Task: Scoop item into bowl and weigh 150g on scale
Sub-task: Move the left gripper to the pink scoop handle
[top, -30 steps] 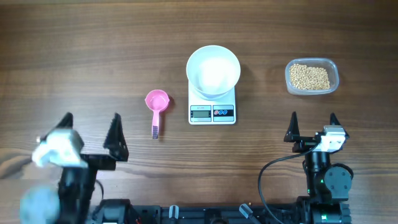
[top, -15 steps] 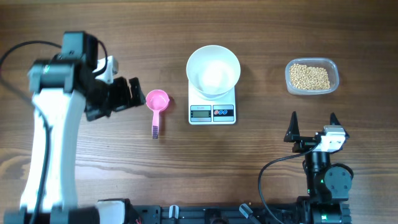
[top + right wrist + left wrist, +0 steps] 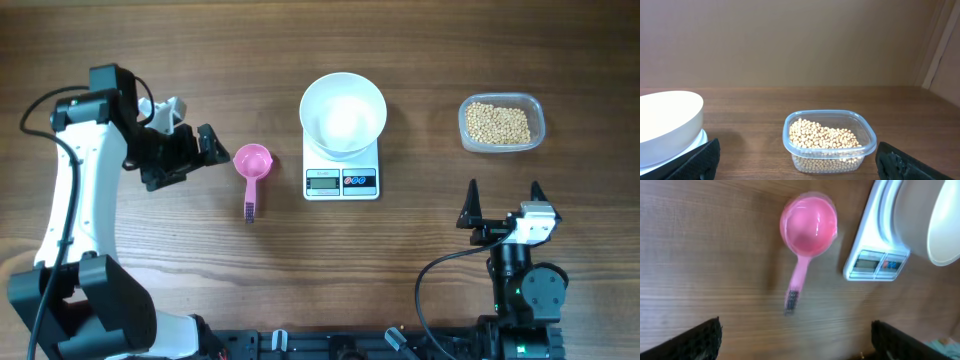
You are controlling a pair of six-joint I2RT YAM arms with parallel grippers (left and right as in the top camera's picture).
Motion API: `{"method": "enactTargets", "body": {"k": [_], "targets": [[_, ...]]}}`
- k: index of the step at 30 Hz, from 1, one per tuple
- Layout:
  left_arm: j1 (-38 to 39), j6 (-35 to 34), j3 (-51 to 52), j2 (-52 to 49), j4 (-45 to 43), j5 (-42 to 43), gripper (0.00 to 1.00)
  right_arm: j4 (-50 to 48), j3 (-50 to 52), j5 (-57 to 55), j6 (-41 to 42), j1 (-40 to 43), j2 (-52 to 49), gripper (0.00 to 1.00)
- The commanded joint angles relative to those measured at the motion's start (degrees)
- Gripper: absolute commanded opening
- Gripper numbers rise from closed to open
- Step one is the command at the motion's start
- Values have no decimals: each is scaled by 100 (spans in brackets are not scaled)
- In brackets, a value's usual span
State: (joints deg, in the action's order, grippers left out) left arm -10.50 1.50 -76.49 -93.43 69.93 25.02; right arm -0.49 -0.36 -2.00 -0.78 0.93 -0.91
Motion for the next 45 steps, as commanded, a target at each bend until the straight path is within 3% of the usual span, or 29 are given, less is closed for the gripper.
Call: {"method": "enactTargets", "body": {"k": [1,5,14,21,28,32,40,44,45], "targets": [[-15,107,874,-107,-527,315,100,-22,7,-98,-70,-33,26,100],[-11,105,1397,-612,-1390,1340,100,-22,7,-98,-70,-33,26,100],[122,433,1401,-1462,-1644,1631,98,-22,7,-98,-68,-33,26,100],[553,404,1482,-1526,-2055,1655,80,-22,7,-98,-68,-33,26,100],[616,411,1598,-1528,-2201,1626,72,-22,7,-98,-70,-33,26,100],[616,409,1598,-1537,-2234,1628,54,-22,7,-98,-68,-33,26,100],[616,411,1606,-1537,-2262,1628,38,-22,7,-98,-68,-33,26,100],[616,411,1707,-1547,-2291,1620,35,-22,7,-98,-70,-33,26,100],[616,411,1766,-1547,-2337,1622,40,-22,7,-98,-70,-33,26,100]]}}
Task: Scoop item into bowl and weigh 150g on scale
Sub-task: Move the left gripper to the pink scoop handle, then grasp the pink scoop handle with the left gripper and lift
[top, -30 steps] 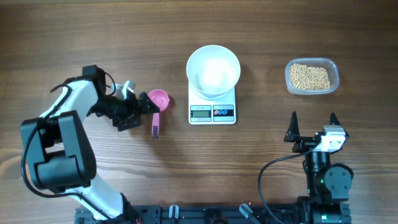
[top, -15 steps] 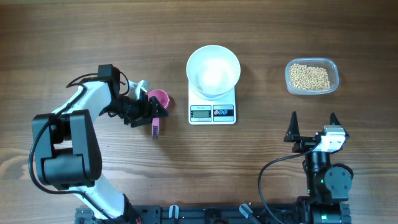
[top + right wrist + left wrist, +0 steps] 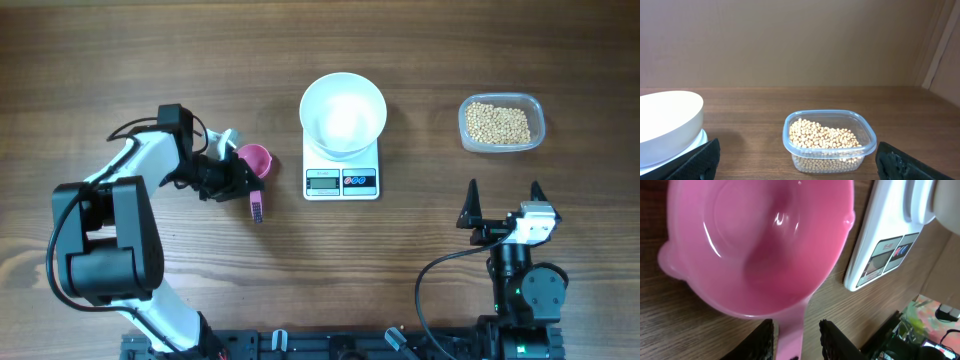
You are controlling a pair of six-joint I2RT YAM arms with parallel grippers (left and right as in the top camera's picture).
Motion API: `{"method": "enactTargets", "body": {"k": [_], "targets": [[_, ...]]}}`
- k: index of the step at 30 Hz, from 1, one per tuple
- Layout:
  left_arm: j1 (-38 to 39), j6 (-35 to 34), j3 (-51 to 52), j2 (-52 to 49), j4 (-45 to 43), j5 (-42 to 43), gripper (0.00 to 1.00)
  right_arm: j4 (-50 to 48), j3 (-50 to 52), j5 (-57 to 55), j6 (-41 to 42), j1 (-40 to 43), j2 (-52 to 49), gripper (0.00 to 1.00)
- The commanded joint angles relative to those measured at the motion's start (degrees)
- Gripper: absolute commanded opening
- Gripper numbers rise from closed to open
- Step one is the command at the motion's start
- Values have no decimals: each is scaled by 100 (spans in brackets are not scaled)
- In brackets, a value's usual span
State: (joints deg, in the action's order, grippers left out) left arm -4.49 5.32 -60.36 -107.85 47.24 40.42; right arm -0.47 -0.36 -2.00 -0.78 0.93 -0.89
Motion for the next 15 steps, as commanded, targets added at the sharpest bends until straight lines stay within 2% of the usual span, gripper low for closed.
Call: {"method": "enactTargets", "body": {"k": [1,2,7,15], "targets": [[15,26,205,-105,-131,92,47,-24,7,-98,-68,-33,24,100],[15,24,269,-105,-190,96,53,-22,7,-98,-70,-33,24,100],[15,0,339,-105,-450,332,53,-24,7,-98,-68,-33,24,100],[15,-42,339,-105,-529,402,32,-24,7,-98,-70,-33,24,100]]}}
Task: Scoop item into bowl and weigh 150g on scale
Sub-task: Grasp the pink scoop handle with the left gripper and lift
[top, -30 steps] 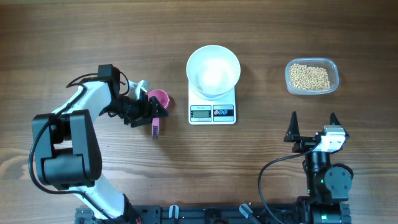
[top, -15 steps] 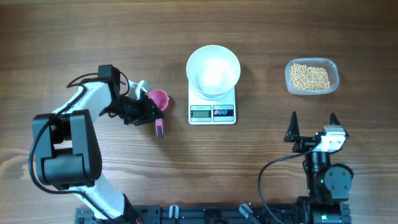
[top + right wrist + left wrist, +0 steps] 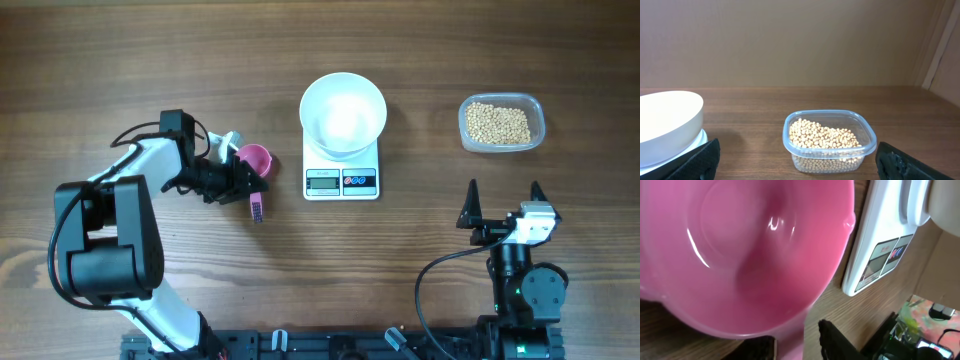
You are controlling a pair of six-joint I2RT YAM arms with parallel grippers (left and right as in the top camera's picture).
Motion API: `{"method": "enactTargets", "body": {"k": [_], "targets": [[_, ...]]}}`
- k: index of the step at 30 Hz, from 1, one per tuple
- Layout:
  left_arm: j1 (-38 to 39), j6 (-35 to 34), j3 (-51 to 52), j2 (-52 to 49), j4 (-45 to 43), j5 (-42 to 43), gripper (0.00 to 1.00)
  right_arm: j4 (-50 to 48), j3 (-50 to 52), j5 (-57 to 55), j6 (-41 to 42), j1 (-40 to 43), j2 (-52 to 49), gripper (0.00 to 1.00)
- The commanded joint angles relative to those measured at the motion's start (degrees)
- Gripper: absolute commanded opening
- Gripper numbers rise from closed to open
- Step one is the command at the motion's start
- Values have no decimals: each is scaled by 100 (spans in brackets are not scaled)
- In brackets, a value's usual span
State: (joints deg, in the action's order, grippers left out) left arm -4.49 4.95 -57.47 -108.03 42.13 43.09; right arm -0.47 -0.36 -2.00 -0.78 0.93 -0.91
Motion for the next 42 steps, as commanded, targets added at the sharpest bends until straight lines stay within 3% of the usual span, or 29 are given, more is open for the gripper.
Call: {"method": "enactTargets", "body": {"k": [1,9,11,15,22,26,30,32,34,36,38,41,42], "targets": [[15,-7,52,-87,-15,136,32,-24,7,-98,-68,-33,26,100],[15,-90,55,-87,-22,122,13,-24,7,-98,-68,-33,26,100],[15,-170,52,-87,-44,125,4,-24,7,-98,-68,-33,26,100],[-20,-485,42,-83,-68,341,4,-24,7,-98,-68,-33,26,100],[-739,-542,-321,317,-37,3495,4,-24,7,-98,-68,-33,26,100],[-896,-739,-520,1130,-66,3864,4,-24,7,-98,-70,-33,26,100],[-885,-2728,-881,2103,-905,3154,4,-256,7,-240,-85,-33,26,100],[-844,-3814,-994,2667,-1650,2465,4,-553,7,221,640,-33,26,100],[-732,-4920,-994,3335,-2509,1491,4,-1633,4,208,695,-33,26,100],[-590,-5477,-994,3740,-2846,743,4,-2927,4,256,769,-33,26,100],[-409,-5694,-994,3923,-3152,481,4,-3565,-177,271,1309,-33,-48,100],[35,-6325,-994,3901,-4076,446,4,-3351,-1244,732,1578,-33,-697,100],[140,-6457,-994,3891,-4170,319,4,-2717,-1917,1078,1523,-33,-1154,100]]}}
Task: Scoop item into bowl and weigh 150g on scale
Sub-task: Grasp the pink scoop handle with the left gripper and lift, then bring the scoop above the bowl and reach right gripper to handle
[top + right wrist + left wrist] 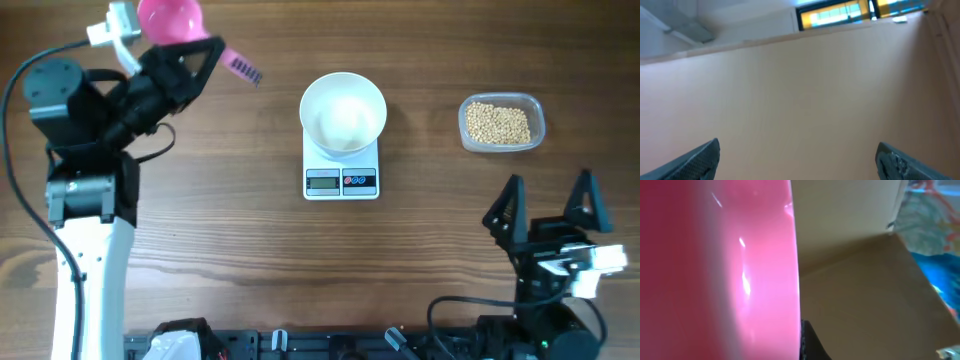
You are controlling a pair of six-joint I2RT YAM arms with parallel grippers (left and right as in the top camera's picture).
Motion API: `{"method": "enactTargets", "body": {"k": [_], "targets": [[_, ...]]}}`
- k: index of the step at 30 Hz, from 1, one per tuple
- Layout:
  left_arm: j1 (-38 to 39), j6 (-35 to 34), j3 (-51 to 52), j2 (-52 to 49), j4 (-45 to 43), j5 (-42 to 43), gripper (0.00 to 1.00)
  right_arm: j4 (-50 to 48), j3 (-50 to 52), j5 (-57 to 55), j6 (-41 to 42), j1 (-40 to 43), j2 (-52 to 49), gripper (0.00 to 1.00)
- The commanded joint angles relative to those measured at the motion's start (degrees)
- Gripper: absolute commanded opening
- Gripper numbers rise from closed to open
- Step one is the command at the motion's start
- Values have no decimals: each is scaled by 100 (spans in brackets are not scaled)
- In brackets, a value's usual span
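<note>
My left gripper [196, 52] is raised at the far left, shut on the handle of the pink scoop [170, 18]. The scoop's purple-tipped handle end sticks out to the right, and no beans show in it. In the left wrist view the scoop [715, 270] fills the left half, with one dark finger [807, 344] beside it. The white bowl [343, 112] sits on the white scale [342, 172]. A clear tub of beans [501, 123] stands at the far right. My right gripper [548, 200] is open and holds nothing; its wrist view faces a wall [799, 160].
The wooden table [200, 250] carries only the scale with its bowl and the bean tub. The left arm's white links [85, 240] run down the left edge. The right arm stands near the front right edge.
My left gripper was low on the table at the scoop handle beside the scale; now it holds the scoop lifted at the far left. The right gripper has tilted up to face the wall.
My left gripper was open, left of the scoop lying beside the scale. Then its fingers stood on either side of the scoop's handle on the table. Now the scoop is off the table in that gripper, and the right gripper points upward.
</note>
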State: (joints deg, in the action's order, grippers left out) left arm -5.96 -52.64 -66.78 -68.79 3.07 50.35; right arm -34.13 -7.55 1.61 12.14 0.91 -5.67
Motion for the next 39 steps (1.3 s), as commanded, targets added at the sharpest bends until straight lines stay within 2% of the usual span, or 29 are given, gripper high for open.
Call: {"method": "enactTargets", "body": {"k": [1,4,5,7,10,14,17,19,22,25,26,29,35,37,39], "targets": [[380,-859,-63,-37,-249,-627,4,1545,-2000,1130,-175,-31,-1241,100],[501,-994,-63,-37,-247,-737,4,4059,-4312,2365,-1220,-31,-2979,100],[542,-1209,-63,-35,-247,-739,4,4664,-5132,3191,-1567,-31,-3679,100],[577,-1493,-63,-37,-249,-772,4,4750,-5696,4363,-1086,-31,-4339,100],[691,-1556,-63,-37,-245,-782,4,3818,-5818,5984,422,-31,-5077,99],[1121,-1515,-63,-111,-254,-1163,4,2459,-5818,6074,3740,-52,-6124,100],[1517,-1515,-63,-236,-457,-1565,4,1926,-5818,5831,5418,-337,-6575,100],[1764,-1515,-63,-376,-1080,-1641,4,1904,-5818,5431,6487,-662,-6693,100],[2074,-1515,-63,-649,-1928,-1641,4,1512,-5818,4935,7101,-1255,-6725,100],[2216,-1547,-63,-850,-2264,-1635,4,1602,-5812,4872,8395,-1488,-6725,100],[2267,-1561,-63,-866,-2461,-1633,4,1843,-5810,4878,8384,-1491,-6725,100],[2529,-1635,-63,-868,-2614,-1639,4,2225,-5807,4741,7659,-1488,-6837,78],[2909,-2651,-63,-903,-1895,-2155,4,2111,-5807,4819,6717,-1488,-7082,75],[2911,-2778,-63,-903,-1729,-2151,4,2041,-5807,4822,6620,-1488,-7082,64],[2938,-2776,-63,-905,-1502,-2153,4,2046,-5807,4951,6653,-1488,-7082,48]]}}
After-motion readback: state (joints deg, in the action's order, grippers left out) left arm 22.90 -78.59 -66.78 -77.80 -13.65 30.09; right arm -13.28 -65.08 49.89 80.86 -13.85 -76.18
